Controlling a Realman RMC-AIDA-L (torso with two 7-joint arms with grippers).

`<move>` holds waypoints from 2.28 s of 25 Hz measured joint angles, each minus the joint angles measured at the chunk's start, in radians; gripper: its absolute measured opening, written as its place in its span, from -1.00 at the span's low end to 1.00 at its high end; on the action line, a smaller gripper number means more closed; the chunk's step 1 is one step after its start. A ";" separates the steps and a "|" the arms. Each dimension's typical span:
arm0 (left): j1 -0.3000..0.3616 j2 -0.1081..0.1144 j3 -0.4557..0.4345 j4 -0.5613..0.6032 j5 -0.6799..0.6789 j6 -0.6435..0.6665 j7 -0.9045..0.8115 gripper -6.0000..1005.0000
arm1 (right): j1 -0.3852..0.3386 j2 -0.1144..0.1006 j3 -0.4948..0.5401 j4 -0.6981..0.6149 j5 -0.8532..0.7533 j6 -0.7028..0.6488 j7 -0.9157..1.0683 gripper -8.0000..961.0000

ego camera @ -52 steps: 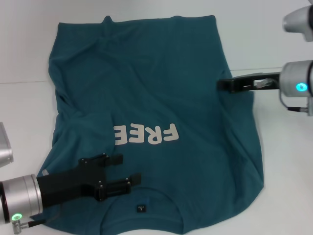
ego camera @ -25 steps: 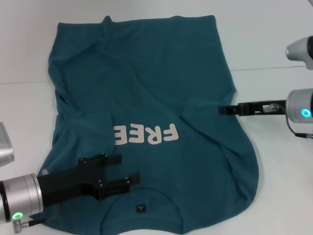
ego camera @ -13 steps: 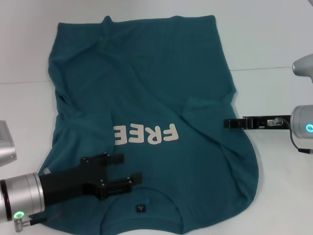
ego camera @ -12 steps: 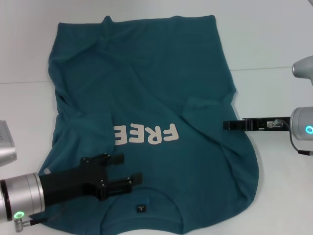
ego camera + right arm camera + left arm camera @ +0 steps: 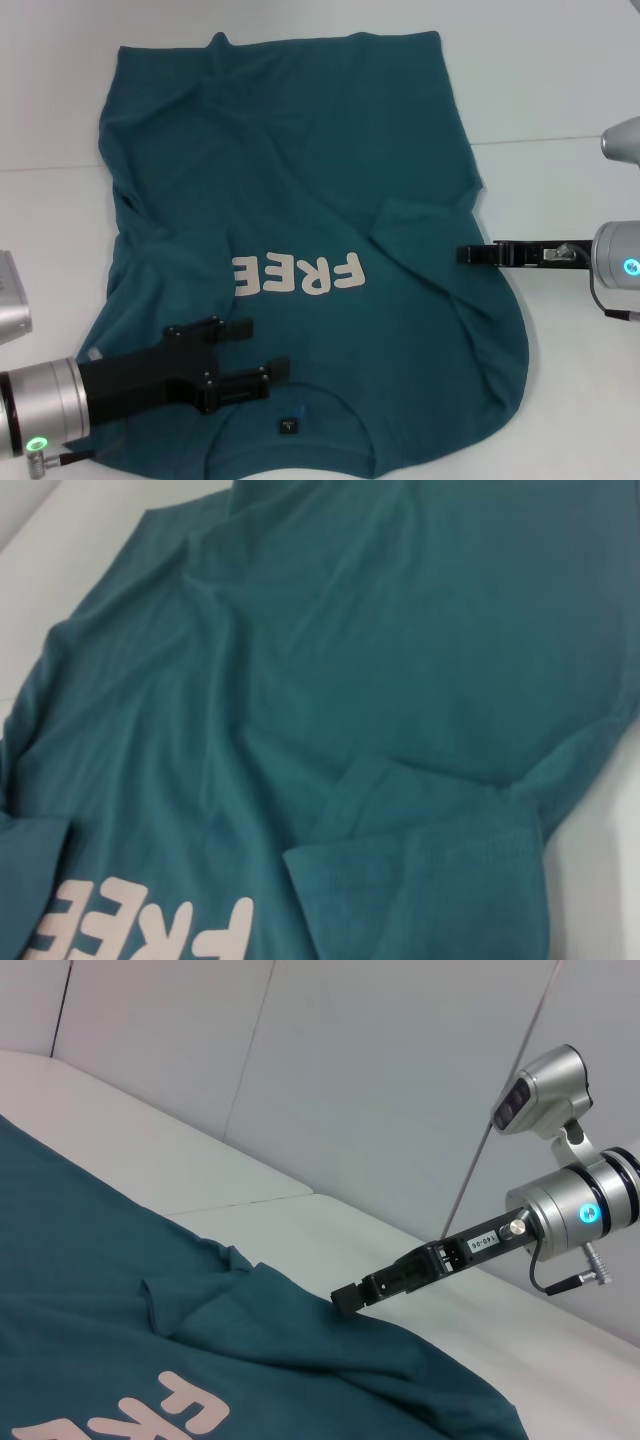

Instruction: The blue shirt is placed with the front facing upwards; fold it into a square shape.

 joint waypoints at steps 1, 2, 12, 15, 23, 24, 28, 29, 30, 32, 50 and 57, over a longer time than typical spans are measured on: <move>0.000 0.000 0.000 0.000 0.000 0.000 0.000 0.68 | -0.001 -0.001 -0.002 0.002 0.003 -0.002 -0.003 0.36; 0.000 0.000 0.000 0.000 0.000 0.000 0.001 0.68 | 0.000 -0.002 -0.004 0.006 0.003 -0.003 -0.004 0.35; -0.002 0.000 0.001 0.000 -0.001 0.002 0.005 0.68 | -0.002 -0.010 0.000 0.036 0.006 -0.008 -0.005 -0.41; -0.003 0.000 0.001 0.000 -0.001 0.002 0.005 0.68 | -0.004 -0.012 0.000 0.037 0.005 -0.008 -0.005 -0.65; -0.003 0.000 0.001 0.000 -0.002 0.004 0.006 0.68 | 0.000 -0.011 0.000 0.026 0.016 -0.048 -0.042 -0.96; -0.002 0.000 0.001 0.000 -0.002 0.003 0.006 0.68 | 0.002 -0.011 0.000 0.025 0.021 -0.063 -0.055 -0.95; -0.004 0.000 0.000 0.000 -0.003 0.004 0.005 0.68 | 0.008 -0.005 -0.004 0.008 0.035 -0.129 -0.096 -0.92; -0.005 0.000 0.000 0.000 -0.003 0.004 0.004 0.68 | 0.008 -0.002 -0.005 0.003 0.036 -0.145 -0.107 -0.92; -0.007 0.000 -0.001 0.000 -0.003 0.004 0.003 0.68 | 0.009 -0.001 -0.005 -0.001 0.036 -0.159 -0.115 -0.91; -0.007 0.000 -0.001 0.000 -0.003 0.003 0.002 0.68 | 0.010 0.000 -0.005 -0.007 0.037 -0.184 -0.127 -0.90; -0.011 -0.002 0.001 0.000 -0.014 0.000 0.001 0.68 | 0.044 0.003 -0.157 -0.011 0.031 -0.242 -0.138 -0.74; -0.012 0.000 0.000 0.006 -0.014 0.002 0.000 0.68 | 0.050 0.001 -0.153 -0.020 0.036 -0.242 -0.128 -0.44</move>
